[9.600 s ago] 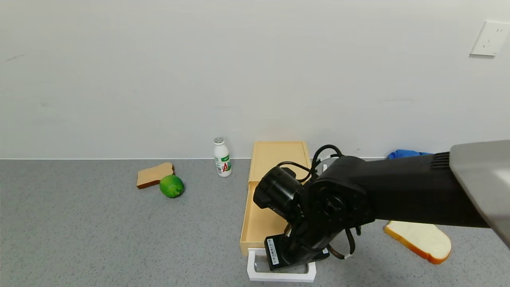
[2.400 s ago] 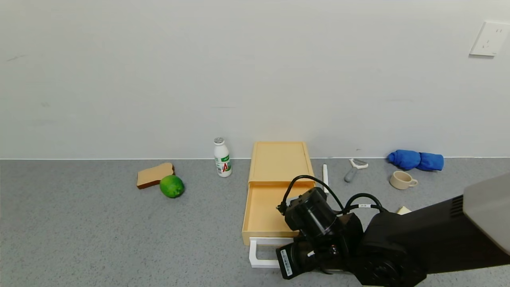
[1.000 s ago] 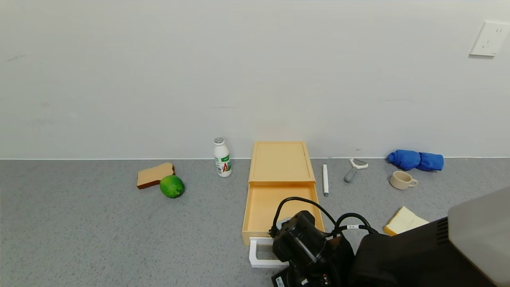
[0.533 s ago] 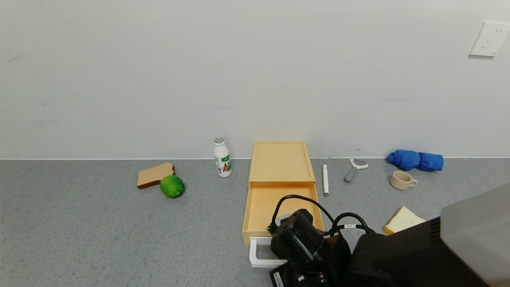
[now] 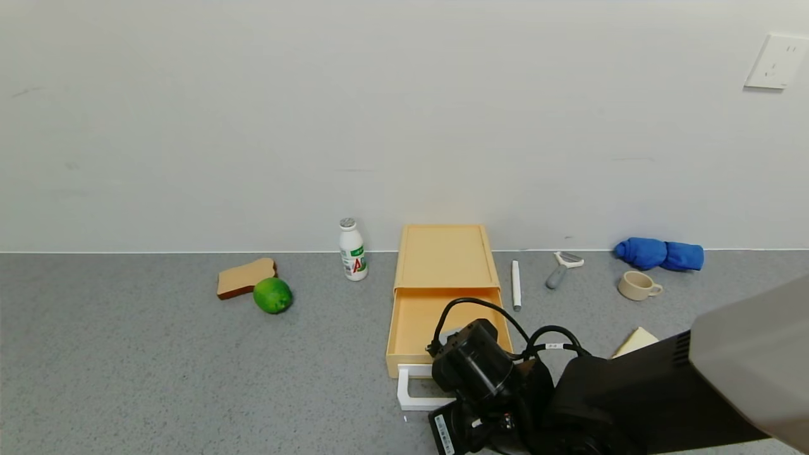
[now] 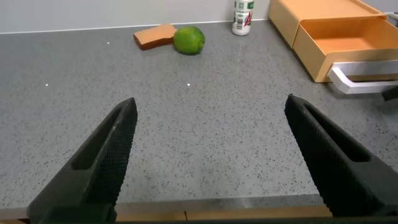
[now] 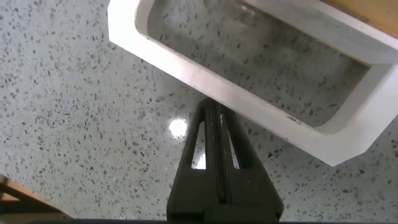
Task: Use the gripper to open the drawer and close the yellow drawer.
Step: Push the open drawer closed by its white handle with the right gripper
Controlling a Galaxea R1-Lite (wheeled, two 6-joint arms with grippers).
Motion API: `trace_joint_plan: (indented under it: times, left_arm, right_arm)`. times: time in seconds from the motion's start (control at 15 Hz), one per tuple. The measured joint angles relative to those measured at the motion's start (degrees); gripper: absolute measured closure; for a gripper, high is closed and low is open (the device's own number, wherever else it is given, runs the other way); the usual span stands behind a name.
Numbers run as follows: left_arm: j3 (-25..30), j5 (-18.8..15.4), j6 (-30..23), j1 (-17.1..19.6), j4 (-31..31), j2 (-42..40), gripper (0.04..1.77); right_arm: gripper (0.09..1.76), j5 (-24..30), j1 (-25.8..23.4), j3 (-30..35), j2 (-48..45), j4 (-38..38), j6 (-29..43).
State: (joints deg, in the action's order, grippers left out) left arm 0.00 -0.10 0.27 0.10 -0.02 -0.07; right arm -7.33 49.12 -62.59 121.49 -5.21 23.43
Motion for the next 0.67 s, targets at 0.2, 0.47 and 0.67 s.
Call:
trace_joint_plan:
  times: [0.2,0.47,0.67]
  left_arm:
    - [0.0,0.0,0.0,0.0,0.0,0.0,0.09]
    - [0.0,0.0,0.0,0.0,0.0,0.0,0.09]
    - [0.0,0.0,0.0,0.0,0.0,0.0,0.09]
  right_arm:
    - [1.73,0.0,-0.9,-1.3,0.7,0.0,-1.0]
    - [1.73,0.0,-3.0,-4.3,2.2,0.0,-2.2]
    - [1.73,0.0,-4.6,-7.2,3.8,0.0,-2.8]
